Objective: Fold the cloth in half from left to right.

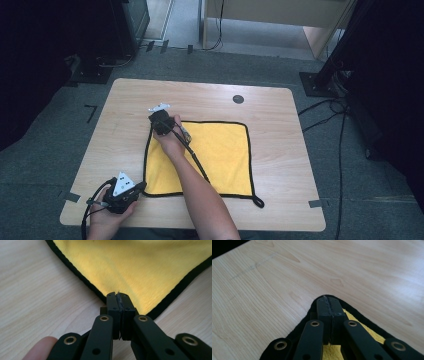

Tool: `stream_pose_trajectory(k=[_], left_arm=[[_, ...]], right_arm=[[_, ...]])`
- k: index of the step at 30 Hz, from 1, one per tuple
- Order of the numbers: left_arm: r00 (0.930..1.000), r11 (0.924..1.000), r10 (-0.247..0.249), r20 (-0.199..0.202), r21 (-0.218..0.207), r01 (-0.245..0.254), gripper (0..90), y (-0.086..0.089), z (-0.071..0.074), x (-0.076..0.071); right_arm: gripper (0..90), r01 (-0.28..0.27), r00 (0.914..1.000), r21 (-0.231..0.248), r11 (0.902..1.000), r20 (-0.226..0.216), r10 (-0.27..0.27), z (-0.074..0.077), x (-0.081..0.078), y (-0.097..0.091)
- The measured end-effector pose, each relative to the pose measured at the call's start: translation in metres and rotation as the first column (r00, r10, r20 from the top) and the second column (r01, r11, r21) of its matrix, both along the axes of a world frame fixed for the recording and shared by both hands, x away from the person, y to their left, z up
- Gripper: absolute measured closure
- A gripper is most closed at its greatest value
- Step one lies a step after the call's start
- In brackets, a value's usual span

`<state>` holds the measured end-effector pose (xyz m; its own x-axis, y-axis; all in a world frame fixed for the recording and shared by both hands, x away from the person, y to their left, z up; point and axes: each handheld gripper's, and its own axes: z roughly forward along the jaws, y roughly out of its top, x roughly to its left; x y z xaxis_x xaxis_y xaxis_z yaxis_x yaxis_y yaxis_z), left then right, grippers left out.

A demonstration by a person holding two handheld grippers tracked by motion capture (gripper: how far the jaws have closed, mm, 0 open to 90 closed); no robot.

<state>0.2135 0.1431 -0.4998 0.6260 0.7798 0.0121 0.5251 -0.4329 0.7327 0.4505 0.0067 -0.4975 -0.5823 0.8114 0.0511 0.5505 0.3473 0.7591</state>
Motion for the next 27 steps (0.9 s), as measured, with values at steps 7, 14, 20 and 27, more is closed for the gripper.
stream_pose_trajectory(k=[7,14,20,27], left_arm=[[0.9971,0.9966,-0.055,0.053,-0.058,0.058,90.0,-0.022,0.024,-0.003],[0.9857,0.987,-0.145,0.086,-0.058,0.15,90.0,-0.069,0.035,-0.002],[0.9712,0.9737,-0.209,0.114,-0.067,0.218,90.0,-0.119,0.043,0.003],[0.9518,0.9529,-0.289,0.101,-0.064,0.296,90.0,-0.18,0.037,0.009]], right_arm=[[89.9,-0.007,0.9977,0.001,1.0,0.068,0.006,0.02,-0.009,-0.021],[89.9,0.023,0.9962,0.023,0.9995,0.084,-0.025,0.033,-0.015,-0.076],[89.9,0.09,0.9916,0.041,0.9951,0.09,-0.094,0.035,-0.019,-0.139],[89.9,0.157,0.9826,0.044,0.9866,0.093,-0.161,0.03,-0.023,-0.188]])
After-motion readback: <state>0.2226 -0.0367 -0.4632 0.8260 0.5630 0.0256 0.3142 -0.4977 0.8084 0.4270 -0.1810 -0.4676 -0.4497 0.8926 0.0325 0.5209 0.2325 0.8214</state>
